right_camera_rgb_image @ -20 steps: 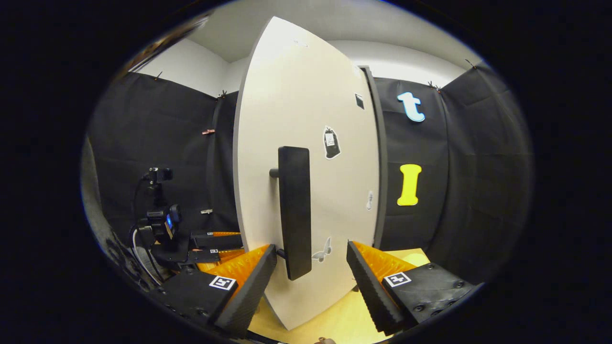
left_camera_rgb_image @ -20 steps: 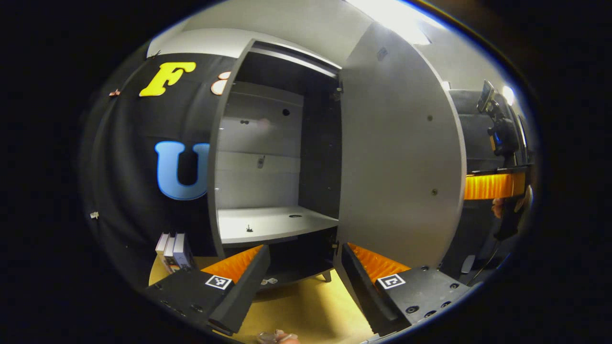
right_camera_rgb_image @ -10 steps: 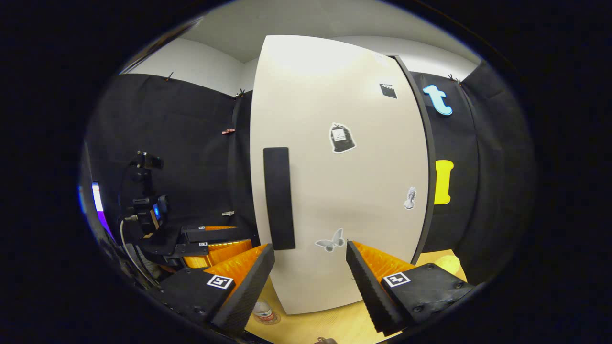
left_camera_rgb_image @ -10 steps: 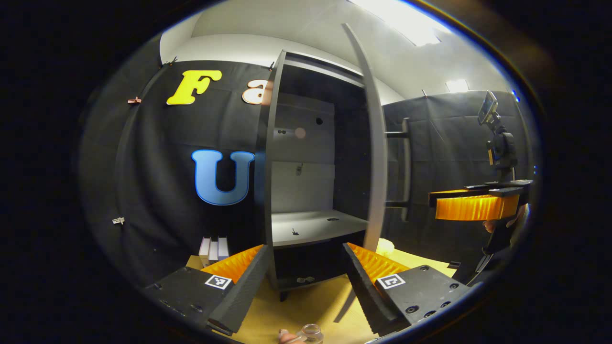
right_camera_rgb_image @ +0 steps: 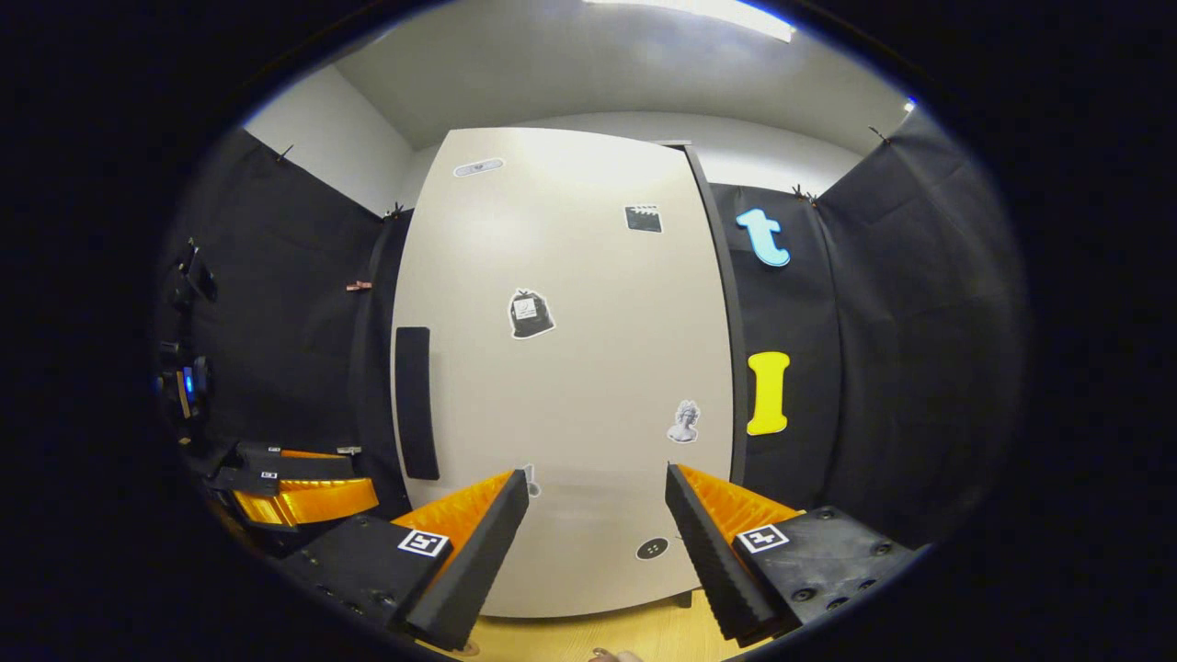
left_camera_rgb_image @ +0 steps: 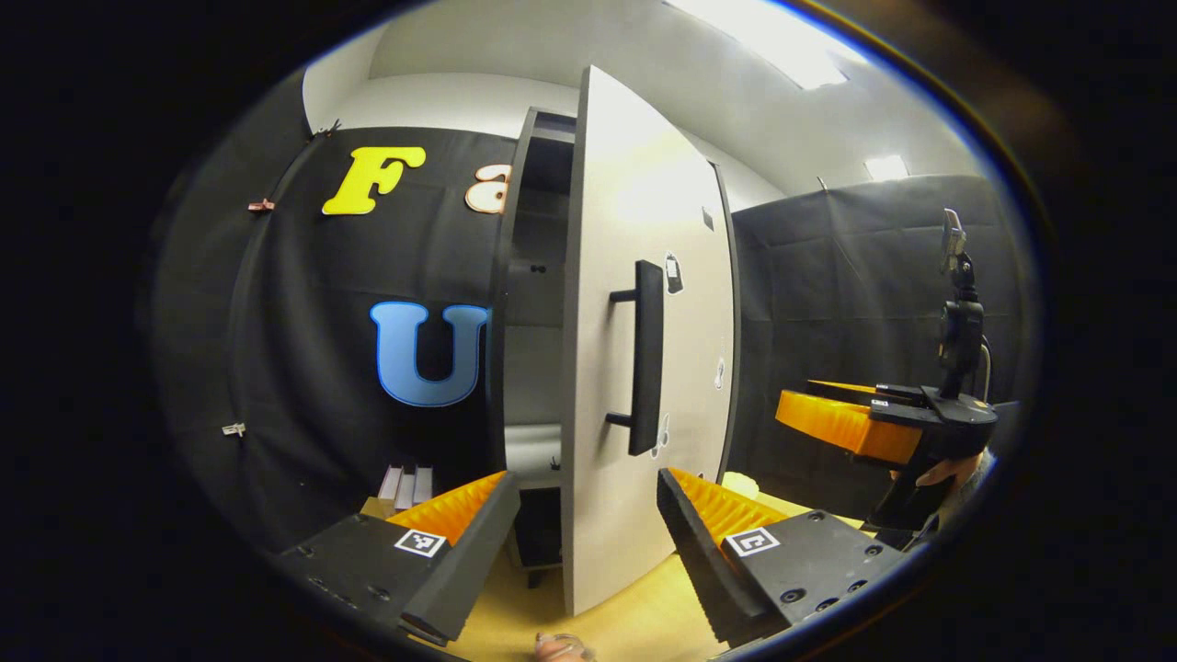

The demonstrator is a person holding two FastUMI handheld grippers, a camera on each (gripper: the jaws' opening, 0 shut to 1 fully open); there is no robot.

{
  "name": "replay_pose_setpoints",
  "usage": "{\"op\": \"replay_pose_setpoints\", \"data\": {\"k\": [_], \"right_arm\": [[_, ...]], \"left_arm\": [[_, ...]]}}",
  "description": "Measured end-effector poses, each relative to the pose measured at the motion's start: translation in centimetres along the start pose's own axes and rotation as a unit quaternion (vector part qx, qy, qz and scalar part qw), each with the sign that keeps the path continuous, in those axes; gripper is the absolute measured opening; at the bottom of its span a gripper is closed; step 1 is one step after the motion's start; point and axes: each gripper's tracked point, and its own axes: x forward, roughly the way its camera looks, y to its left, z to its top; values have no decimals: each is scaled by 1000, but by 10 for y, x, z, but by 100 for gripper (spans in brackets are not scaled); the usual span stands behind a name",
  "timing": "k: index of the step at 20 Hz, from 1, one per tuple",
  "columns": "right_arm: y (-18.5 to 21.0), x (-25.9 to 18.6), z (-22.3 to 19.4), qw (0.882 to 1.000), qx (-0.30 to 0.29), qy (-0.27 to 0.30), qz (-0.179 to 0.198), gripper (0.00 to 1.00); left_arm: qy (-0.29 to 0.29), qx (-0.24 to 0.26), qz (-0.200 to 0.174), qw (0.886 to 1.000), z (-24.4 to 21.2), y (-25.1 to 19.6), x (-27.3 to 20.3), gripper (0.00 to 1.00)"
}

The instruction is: Open the cabinet door with the right hand, grasp the bottle in the cabinet with the left hand and place it on the coaster, then close the cabinet door with the right hand.

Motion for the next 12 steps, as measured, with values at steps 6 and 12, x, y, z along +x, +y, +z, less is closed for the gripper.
{"op": "replay_pose_setpoints", "data": {"k": [6, 12], "right_arm": [[-26, 3, -8, 999, -37, 25, 4, 98], [-28, 6, -5, 999, -39, 28, 22, 97]], "left_arm": [[3, -12, 6, 1000, -5, -5, 17, 95], [-3, -4, 27, 1000, -2, 1, 26, 95]]}}
